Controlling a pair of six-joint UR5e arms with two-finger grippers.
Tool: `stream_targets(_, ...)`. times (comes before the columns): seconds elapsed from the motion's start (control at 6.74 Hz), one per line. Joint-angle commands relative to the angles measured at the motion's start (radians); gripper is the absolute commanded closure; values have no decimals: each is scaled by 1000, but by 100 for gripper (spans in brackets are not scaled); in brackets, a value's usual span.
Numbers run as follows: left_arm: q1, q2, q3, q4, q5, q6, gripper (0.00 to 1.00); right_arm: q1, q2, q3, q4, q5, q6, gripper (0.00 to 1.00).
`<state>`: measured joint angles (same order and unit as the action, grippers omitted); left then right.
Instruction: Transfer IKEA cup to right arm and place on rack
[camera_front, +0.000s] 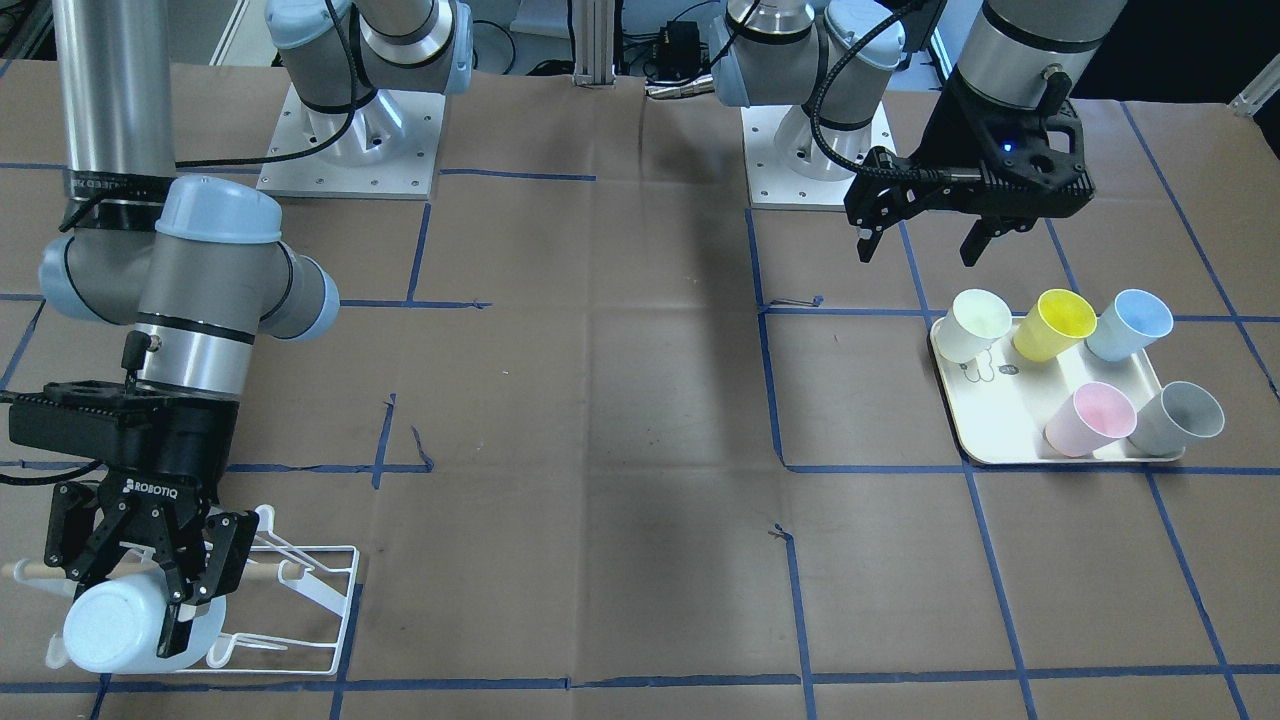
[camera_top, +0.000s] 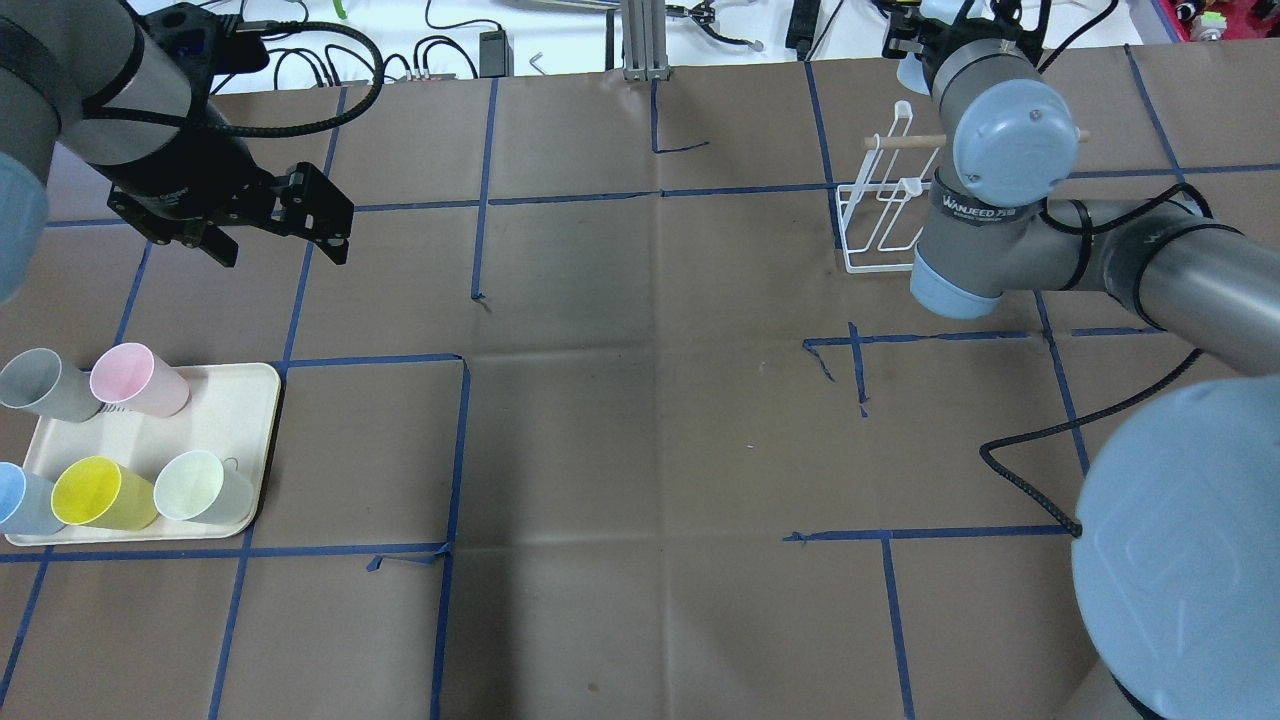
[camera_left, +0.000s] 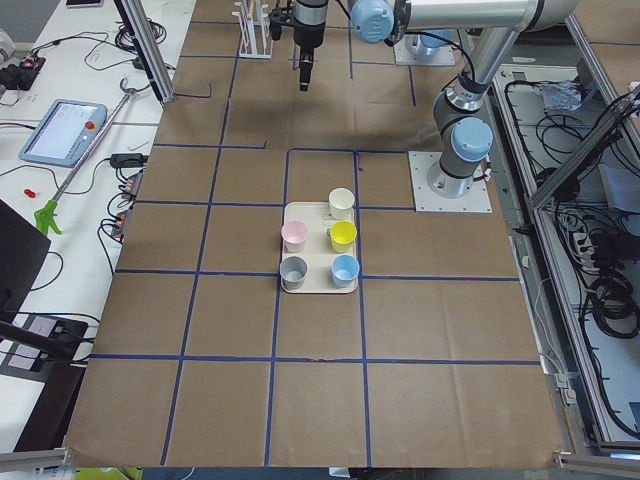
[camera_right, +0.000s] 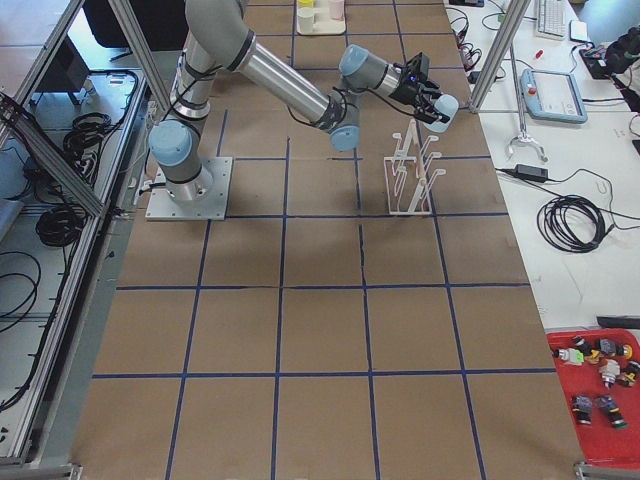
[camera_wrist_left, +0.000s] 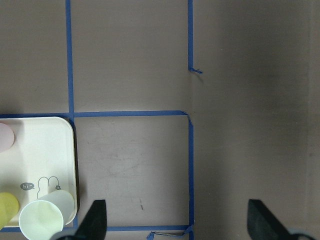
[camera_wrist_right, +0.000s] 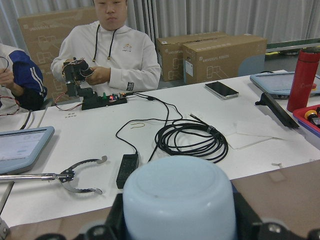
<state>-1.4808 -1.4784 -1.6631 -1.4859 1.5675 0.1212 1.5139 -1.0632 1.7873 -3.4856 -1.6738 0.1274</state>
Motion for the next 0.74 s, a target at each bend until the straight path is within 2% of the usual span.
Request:
stream_targets(0.0, 7, 27, -22, -16, 6, 18, 1, 2, 78, -42, -88, -10, -11, 91)
stream_targets(0.15, 17, 27, -27, -17, 25, 38, 2, 3, 92, -36, -90, -14, -9, 91)
stream_targets(0.3, 48, 27, -29, -19, 93, 53, 2, 3, 98, -28, -92, -14, -8, 91)
stream_targets(0.59, 172, 46, -71, -20, 98, 206, 2, 8, 89, 29, -92, -14, -3, 91)
